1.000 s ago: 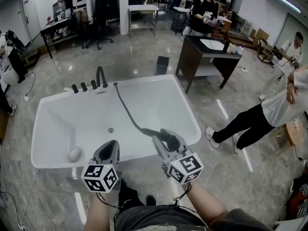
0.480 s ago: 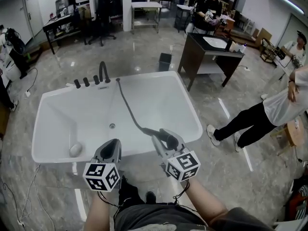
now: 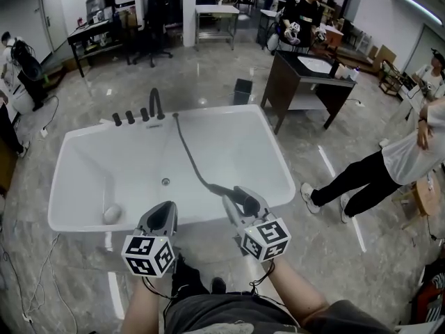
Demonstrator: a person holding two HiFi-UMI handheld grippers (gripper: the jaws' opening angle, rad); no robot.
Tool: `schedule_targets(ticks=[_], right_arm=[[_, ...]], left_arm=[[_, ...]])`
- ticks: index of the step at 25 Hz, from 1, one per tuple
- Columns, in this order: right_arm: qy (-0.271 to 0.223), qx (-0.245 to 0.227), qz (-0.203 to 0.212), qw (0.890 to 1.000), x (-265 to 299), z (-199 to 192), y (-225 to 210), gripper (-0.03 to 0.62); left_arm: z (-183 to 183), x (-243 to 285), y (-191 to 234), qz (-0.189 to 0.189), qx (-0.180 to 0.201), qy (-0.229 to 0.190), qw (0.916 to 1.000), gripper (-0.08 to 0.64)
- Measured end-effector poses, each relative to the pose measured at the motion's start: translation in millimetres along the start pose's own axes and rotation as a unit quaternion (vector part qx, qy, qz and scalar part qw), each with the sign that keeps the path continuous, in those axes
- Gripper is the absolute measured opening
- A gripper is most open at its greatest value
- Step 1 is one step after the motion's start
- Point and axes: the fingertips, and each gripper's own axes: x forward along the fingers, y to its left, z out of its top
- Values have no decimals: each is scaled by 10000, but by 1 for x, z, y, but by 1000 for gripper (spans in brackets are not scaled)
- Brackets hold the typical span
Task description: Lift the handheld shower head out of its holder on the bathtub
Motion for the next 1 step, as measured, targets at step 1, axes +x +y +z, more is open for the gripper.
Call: schedule_targets(ticks=[1], right_arm=[[7, 12, -11, 10000, -1, -1, -1, 144]], left_arm=[[0, -1, -1, 1, 1, -3, 10000, 32]])
